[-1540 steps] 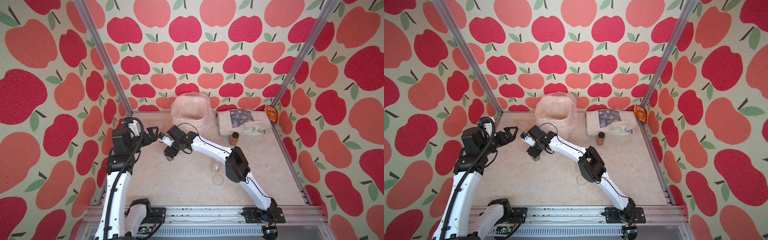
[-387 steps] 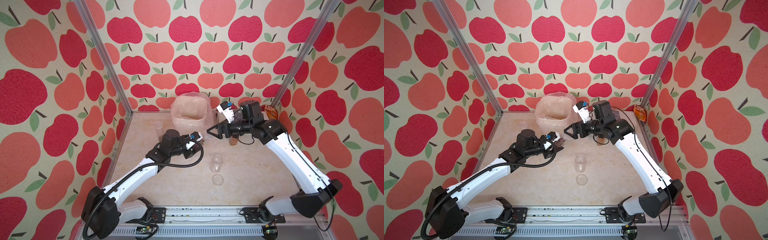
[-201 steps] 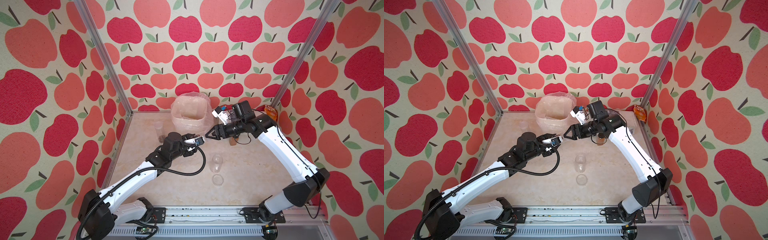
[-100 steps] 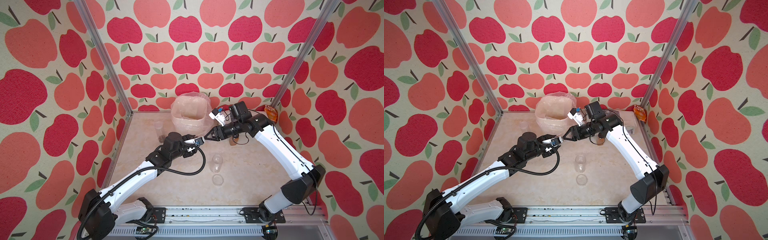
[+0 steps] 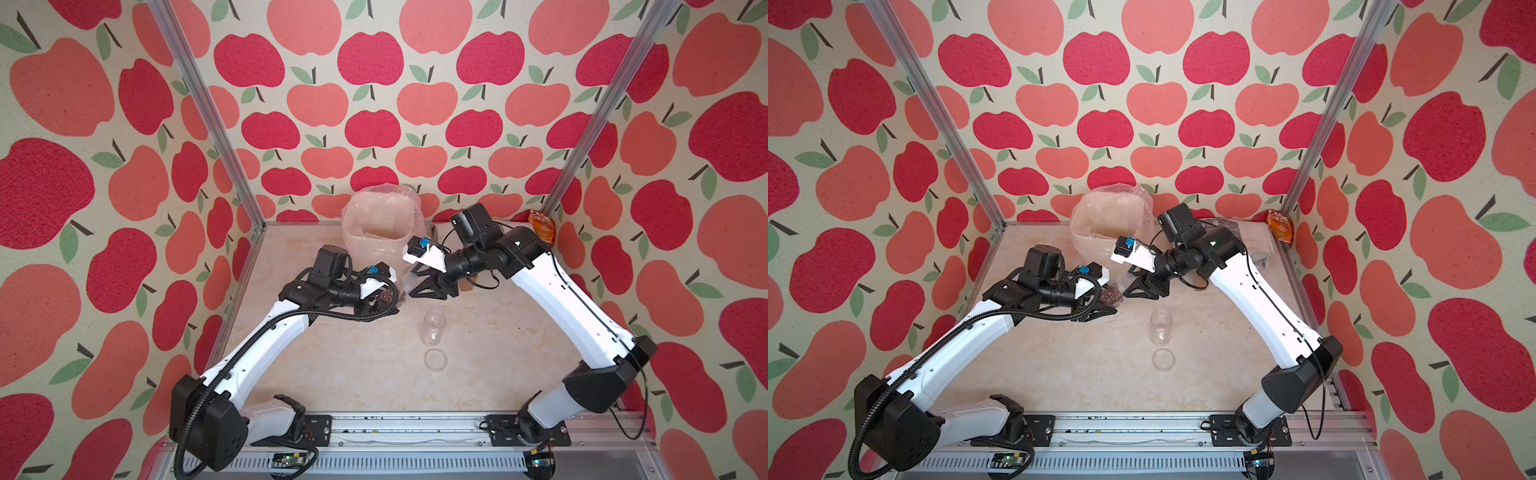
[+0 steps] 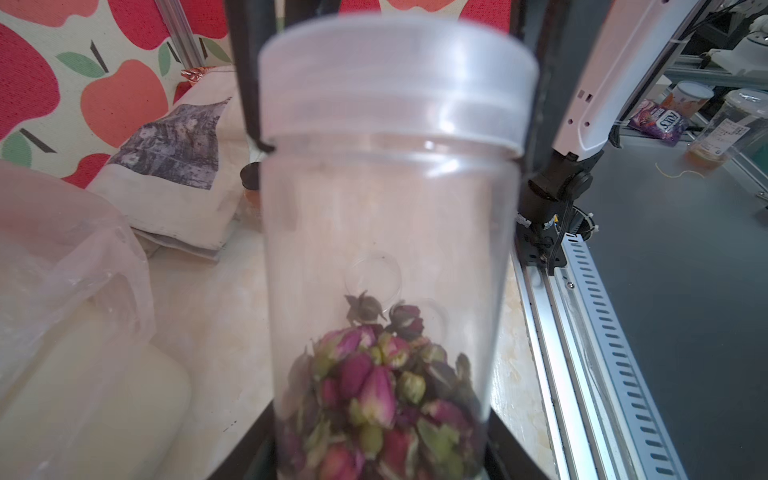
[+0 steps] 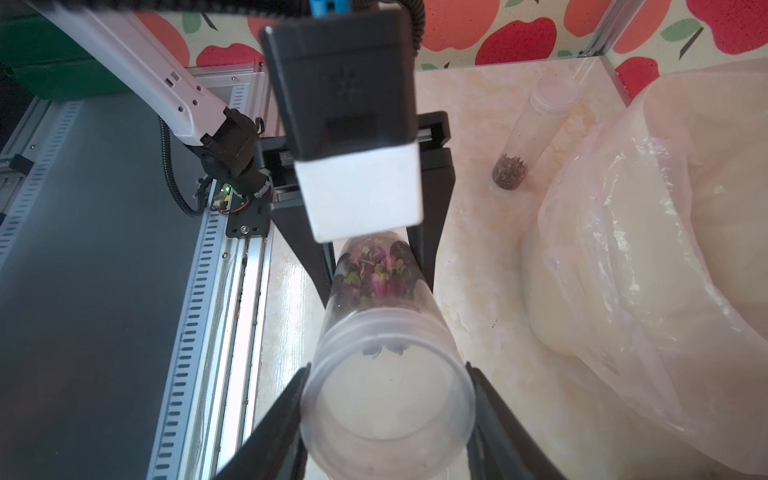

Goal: Empty the moldy dried flower tea in the jars
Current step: Unscrew the lid from the jar.

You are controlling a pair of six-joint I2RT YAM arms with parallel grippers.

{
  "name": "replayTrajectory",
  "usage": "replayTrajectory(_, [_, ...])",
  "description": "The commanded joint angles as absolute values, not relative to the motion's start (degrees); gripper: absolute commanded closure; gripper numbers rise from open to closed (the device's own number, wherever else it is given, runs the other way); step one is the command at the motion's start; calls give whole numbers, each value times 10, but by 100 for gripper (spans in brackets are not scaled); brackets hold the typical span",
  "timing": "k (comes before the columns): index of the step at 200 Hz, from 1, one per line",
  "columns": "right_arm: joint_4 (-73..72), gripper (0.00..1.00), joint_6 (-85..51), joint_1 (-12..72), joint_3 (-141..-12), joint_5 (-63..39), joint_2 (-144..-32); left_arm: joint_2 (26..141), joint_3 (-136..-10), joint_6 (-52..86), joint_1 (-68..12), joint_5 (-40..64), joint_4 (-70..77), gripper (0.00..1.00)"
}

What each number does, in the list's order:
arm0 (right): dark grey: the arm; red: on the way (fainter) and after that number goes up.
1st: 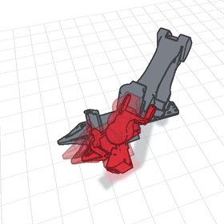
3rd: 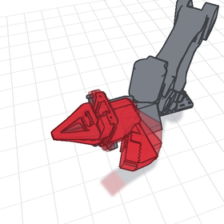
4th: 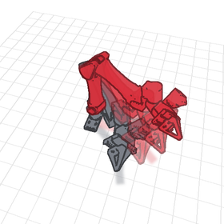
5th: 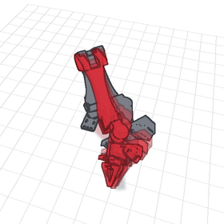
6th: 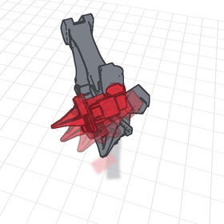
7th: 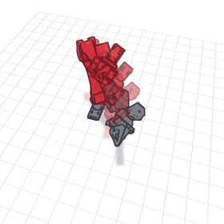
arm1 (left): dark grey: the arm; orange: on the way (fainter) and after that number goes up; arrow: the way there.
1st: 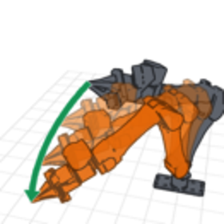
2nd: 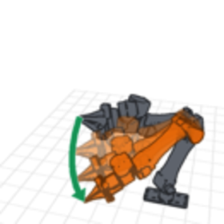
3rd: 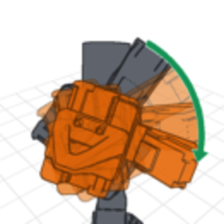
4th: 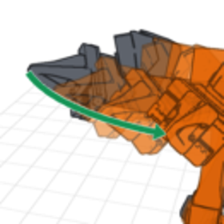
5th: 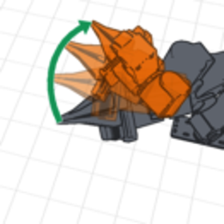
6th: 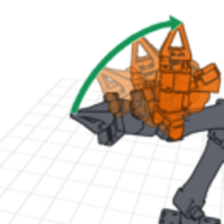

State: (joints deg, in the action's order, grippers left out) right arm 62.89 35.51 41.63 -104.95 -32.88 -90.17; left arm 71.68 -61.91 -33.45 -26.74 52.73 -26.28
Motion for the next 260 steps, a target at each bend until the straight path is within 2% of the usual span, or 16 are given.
replayTrajectory(1, [636, 56, 416, 417, -1038, -265, -910, 708, -645, -271, -265, 576, -261, 88])
replayTrajectory(9, [617, 43, 390, 416, -1035, -263, -907, 704, -638, -271, -268, 550, -246, 88])
replayTrajectory(23, [593, 34, 343, 416, -1032, -266, -899, 693, -618, -274, -274, 490, -206, 88])
replayTrajectory(33, [571, 25, 290, 415, -1031, -266, -890, 685, -605, -283, -282, 435, -176, 87])
replayTrajectory(54, [525, 13, 166, 410, -1025, -277, -866, 677, -586, -306, -295, 341, -126, 87])
replayTrajectory(68, [494, 8, 82, 405, -1014, -268, -848, 677, -580, -320, -300, 298, -102, 87])
replayTrajectory(96, [460, 5, -63, 387, -996, -247, -831, 681, -578, -361, -323, 229, -88, 87])
replayTrajectory(120, [476, 4, -127, 371, -999, -234, -827, 688, -576, -376, -335, 199, -70, 87])
replayTrajectory(173, [505, 1, -180, 357, -995, -235, -818, 683, -553, -380, -343, 155, -44, 88])
replayTrajectory(216, [516, 1, -192, 355, -1001, -247, -853, 667, -539, -384, -348, 148, -42, 88])
replayTrajectory(260, [523, 4, -193, 367, -1019, -276, -895, 666, -538, -386, -350, 152, -38, 88])
